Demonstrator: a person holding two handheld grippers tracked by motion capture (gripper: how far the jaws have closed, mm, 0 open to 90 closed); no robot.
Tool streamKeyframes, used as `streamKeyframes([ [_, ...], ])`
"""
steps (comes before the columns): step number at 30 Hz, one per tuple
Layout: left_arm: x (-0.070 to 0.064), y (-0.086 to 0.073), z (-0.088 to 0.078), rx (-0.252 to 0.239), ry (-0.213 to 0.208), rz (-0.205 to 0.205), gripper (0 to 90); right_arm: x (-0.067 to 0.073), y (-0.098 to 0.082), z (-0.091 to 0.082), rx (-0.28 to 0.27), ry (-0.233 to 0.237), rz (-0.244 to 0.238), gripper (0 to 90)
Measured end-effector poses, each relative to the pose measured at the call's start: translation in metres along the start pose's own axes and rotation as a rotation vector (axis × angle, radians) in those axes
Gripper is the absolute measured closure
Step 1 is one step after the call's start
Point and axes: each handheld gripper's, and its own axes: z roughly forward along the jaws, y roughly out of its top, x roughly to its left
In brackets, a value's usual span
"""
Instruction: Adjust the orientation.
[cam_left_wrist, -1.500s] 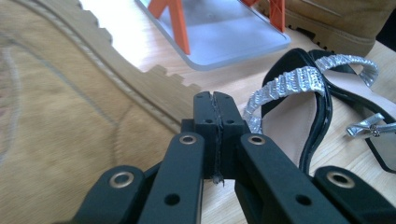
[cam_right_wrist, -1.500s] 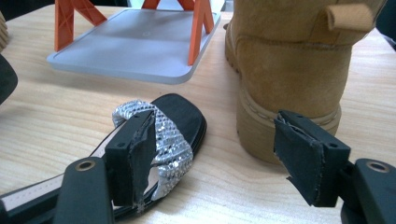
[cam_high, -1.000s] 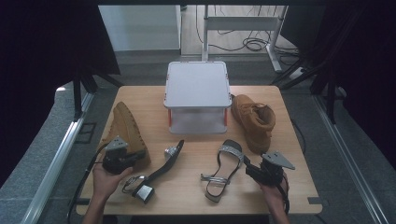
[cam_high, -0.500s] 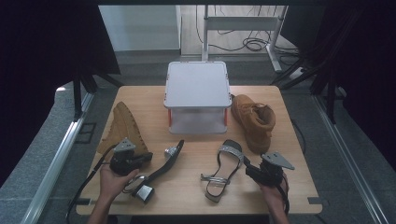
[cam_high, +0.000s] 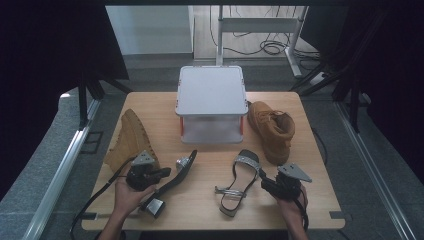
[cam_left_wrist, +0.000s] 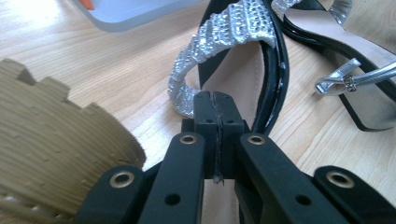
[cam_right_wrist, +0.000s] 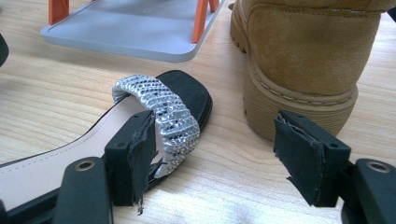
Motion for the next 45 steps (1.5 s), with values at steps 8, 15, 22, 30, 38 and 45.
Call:
streamKeyframes([
  [8, -0.009, 0.001, 0.006, 0.023, -0.015, 0.028, 89.9, -0.002, 0.0, 0.0, 0.002, -0.007, 0.003, 30.3],
  [15, -0.014, 0.002, 0.007, 0.032, -0.004, 0.048, 89.9, 0.0, -0.002, 0.002, 0.009, -0.004, -0.005, 30.3],
  [22, -0.021, 0.003, 0.01, 0.037, -0.004, 0.068, 89.7, 0.001, -0.002, 0.002, 0.014, -0.004, -0.011, 30.3],
  [30, -0.041, 0.005, 0.021, 0.065, -0.035, 0.083, 89.5, 0.002, -0.003, 0.003, 0.017, -0.005, -0.016, 30.3],
  [38, -0.07, 0.002, 0.041, 0.136, -0.099, 0.102, 89.0, 0.002, -0.004, 0.003, 0.021, -0.005, -0.022, 30.2],
  [45, -0.067, 0.004, 0.036, 0.127, -0.103, 0.092, 88.8, 0.002, -0.004, 0.003, 0.021, -0.007, -0.022, 30.2],
])
